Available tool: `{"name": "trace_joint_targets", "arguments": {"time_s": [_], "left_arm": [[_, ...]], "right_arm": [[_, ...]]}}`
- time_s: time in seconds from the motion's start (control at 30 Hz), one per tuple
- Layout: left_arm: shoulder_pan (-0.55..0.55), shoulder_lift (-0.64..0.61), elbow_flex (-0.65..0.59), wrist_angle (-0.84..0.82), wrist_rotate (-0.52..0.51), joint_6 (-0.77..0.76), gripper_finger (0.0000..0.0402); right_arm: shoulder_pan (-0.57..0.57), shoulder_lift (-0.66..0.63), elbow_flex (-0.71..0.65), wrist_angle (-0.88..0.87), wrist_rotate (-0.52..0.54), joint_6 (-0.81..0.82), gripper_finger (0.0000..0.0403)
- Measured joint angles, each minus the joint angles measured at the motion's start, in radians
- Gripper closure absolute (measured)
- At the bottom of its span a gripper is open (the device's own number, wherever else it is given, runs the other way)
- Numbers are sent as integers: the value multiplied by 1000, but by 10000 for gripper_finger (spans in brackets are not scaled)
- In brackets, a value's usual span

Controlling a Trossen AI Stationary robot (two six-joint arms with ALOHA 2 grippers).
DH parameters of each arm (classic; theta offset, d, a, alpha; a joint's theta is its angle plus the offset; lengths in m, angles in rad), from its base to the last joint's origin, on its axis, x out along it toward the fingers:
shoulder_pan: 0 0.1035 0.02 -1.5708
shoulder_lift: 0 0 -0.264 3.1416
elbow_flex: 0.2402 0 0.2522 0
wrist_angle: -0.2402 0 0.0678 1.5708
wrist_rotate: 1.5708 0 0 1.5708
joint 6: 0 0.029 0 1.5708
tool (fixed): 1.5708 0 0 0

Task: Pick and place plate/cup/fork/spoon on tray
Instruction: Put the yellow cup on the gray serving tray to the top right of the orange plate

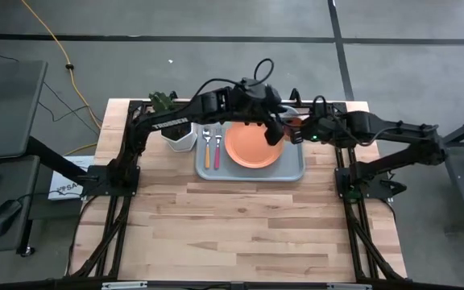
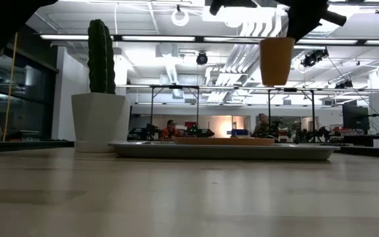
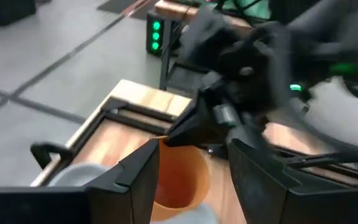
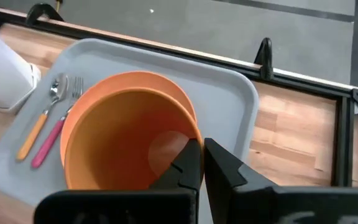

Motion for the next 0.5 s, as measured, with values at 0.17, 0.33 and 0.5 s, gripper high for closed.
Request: {"name": "trace_joint_targets", "arguments": {"time_s": [0.17, 0.33, 0.5], "left_arm": [[7, -66, -3, -48, 26, 30, 222], [16, -148, -3, -122, 94, 50, 222], [13, -215, -4, -121, 221, 90, 229]], "right_arm": [[-23, -39, 0, -24, -4, -45, 403], [-55, -79, 0, -77, -13, -88, 403], [-105, -148, -37, -74, -72, -142, 403]]}}
